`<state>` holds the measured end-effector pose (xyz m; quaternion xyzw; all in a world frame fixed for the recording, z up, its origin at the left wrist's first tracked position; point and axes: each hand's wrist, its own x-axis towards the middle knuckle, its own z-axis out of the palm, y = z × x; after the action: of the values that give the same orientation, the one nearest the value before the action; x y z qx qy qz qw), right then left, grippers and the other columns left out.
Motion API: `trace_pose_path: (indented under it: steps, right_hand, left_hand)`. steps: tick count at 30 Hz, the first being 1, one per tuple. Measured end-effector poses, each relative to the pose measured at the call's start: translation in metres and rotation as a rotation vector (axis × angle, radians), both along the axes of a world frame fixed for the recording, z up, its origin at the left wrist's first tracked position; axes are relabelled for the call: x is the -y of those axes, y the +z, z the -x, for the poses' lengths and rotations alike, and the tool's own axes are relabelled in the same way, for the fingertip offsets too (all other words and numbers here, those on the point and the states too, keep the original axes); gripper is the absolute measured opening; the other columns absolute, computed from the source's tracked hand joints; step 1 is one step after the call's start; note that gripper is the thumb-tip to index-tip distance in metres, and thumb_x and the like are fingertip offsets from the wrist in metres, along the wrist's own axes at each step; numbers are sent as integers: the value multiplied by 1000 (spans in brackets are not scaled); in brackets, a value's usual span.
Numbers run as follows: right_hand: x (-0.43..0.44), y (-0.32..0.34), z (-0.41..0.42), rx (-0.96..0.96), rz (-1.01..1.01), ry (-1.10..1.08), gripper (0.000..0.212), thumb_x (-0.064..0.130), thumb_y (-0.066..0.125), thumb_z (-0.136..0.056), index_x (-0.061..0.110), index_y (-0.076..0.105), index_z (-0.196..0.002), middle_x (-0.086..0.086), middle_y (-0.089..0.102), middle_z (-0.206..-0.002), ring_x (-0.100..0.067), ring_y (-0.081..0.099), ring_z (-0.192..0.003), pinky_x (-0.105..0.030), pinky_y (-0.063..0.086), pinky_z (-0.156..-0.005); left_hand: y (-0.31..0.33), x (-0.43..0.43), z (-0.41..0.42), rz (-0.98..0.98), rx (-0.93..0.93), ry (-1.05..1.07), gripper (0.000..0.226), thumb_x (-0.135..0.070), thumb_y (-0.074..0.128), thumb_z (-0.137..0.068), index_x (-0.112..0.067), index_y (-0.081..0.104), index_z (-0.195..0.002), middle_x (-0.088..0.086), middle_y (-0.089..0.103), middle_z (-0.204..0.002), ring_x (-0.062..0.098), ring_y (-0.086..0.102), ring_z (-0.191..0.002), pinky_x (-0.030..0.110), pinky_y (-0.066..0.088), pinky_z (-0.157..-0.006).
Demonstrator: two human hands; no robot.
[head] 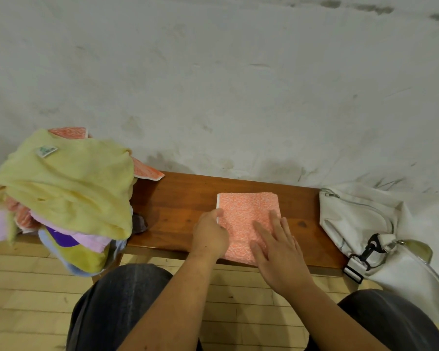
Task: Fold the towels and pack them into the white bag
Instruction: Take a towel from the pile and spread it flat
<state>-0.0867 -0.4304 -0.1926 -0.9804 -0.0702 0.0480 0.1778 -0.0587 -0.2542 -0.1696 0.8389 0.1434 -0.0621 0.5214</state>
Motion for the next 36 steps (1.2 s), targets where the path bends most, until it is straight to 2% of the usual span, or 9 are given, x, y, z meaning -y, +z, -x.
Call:
trace_pose_path:
  steps: [3, 6, 9, 14, 22, 29, 32, 34, 36]
  right_hand:
    - [-2, 6, -1, 3, -197, -20, 55, 57, 41, -101, 46, 31, -154, 13, -12, -169, -14, -11, -155, -42, 16, -125]
    - [0, 19, -5, -46, -480, -316, 60, 49, 57, -98, 35, 36, -153, 1, 18, -168, -17, 25, -151, -38, 34, -115]
    - [2, 34, -12, -222, -756, -584, 69, 43, 65, -96, 20, 36, -154, -3, 49, -149, -19, 52, -122, -35, 48, -93]
    - [14, 25, -23, -532, -1079, -710, 64, 37, 78, -87, 1, 57, -135, -11, 74, -111, -30, 74, -97, -49, 59, -93]
    - [28, 36, -8, -473, -1207, -619, 42, 15, 70, -93, 9, 57, -133, -13, 72, -115, -35, 72, -100, -54, 59, -88]
    - [54, 60, 20, -359, -1303, -589, 25, 7, 65, -94, 20, 65, -115, -10, 75, -110, -33, 74, -97, -49, 62, -80]
    - [75, 73, 35, -347, -1383, -588, 26, 7, 64, -93, 21, 66, -115, -8, 77, -107, -32, 75, -94, -46, 62, -75]
    - [93, 79, 44, -349, -1448, -603, 30, 6, 64, -93, 17, 64, -121, -9, 77, -106, -31, 75, -94, -45, 61, -74]
    - [112, 84, 54, -367, -1510, -602, 35, 6, 64, -93, 14, 62, -127, -12, 77, -109, -33, 75, -96, -44, 61, -74]
  left_hand:
    - [-2, 1, -1, -18, -8, -10, 53, -2, 49, -100, -23, 46, -149, 0, 41, -154, 21, 49, -132, 40, 51, -105]
    - [-1, 1, -1, -17, -16, -27, 55, -1, 48, -101, -21, 43, -151, 0, 39, -155, 21, 48, -133, 38, 50, -106]
    - [-1, -1, 0, -56, -4, -59, 56, 0, 48, -100, -20, 42, -152, 0, 37, -156, 21, 42, -139, 33, 43, -111]
    - [1, 0, 3, -80, -6, -123, 59, -3, 55, -99, -23, 42, -152, 0, 39, -156, 21, 40, -141, 33, 42, -111]
    - [5, 11, 12, -50, 17, -189, 52, -17, 58, -100, -24, 43, -149, -4, 53, -145, 17, 52, -130, 24, 44, -90]
    - [17, 47, 27, 167, -128, -200, 81, -68, 56, -90, -30, 29, -156, -6, 45, -152, 16, 53, -128, 28, 46, -95]
    - [21, 64, 33, 310, -202, -208, 95, -81, 58, -76, -33, 33, -154, -6, 56, -143, 16, 62, -119, 36, 49, -102]
    - [19, 76, 34, 518, -268, -189, 97, -76, 68, -71, -28, 40, -150, -1, 67, -130, 19, 69, -112, 44, 52, -103]
    - [25, 90, 37, 670, -325, -196, 78, -57, 71, -82, -21, 45, -146, 4, 71, -125, 23, 70, -111, 44, 55, -98]
